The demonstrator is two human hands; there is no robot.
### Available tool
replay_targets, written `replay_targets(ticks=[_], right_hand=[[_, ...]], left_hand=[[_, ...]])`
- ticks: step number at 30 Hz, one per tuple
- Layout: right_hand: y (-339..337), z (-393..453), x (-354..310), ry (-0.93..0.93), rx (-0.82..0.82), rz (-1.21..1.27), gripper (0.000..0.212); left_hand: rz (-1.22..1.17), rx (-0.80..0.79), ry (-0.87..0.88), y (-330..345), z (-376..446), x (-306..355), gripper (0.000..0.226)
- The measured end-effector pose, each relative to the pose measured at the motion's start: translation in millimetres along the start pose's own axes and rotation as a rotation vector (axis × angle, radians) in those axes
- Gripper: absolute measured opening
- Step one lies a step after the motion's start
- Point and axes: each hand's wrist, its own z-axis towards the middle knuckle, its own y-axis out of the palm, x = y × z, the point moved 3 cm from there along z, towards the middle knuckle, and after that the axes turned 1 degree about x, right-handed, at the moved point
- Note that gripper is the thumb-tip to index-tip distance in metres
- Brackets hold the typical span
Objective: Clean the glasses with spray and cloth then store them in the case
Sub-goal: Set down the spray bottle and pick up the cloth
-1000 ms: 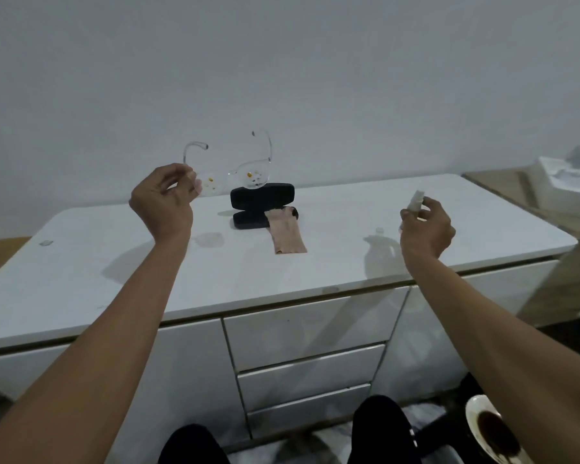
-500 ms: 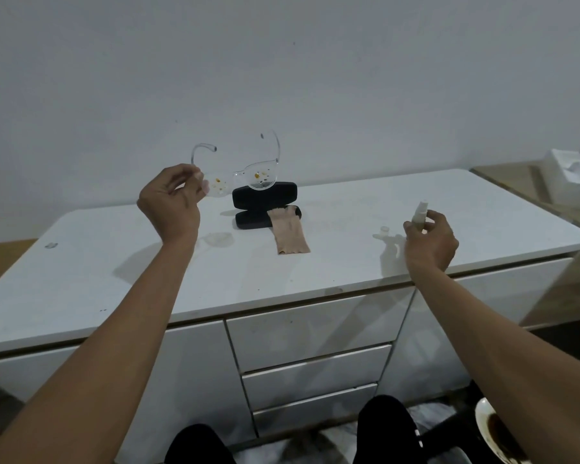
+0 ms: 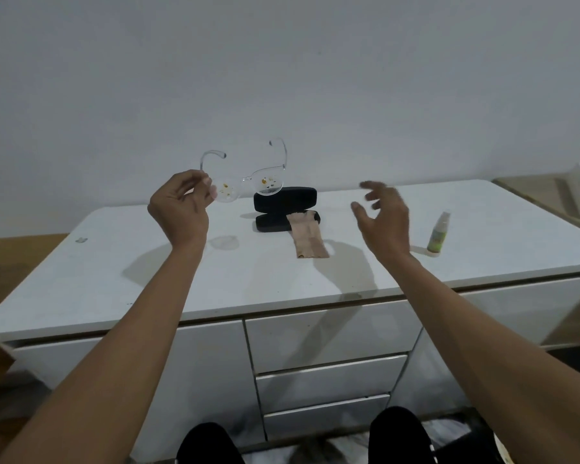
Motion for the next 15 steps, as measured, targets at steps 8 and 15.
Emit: replay_targets(ticks=[8,15], right_hand=[[69.9,-10.8,-7.1,0.184,-0.629,-0.125,0.031],[78.3,-12.5,-15.3,0.093,-0.779,-0.336,0.022]], left_hand=[[0.007,0.011,0.002,-14.5,6.7,-7.0,0.008],[0.007,0.027,-0.009,-20.7,16.3,-18.4,0.007]])
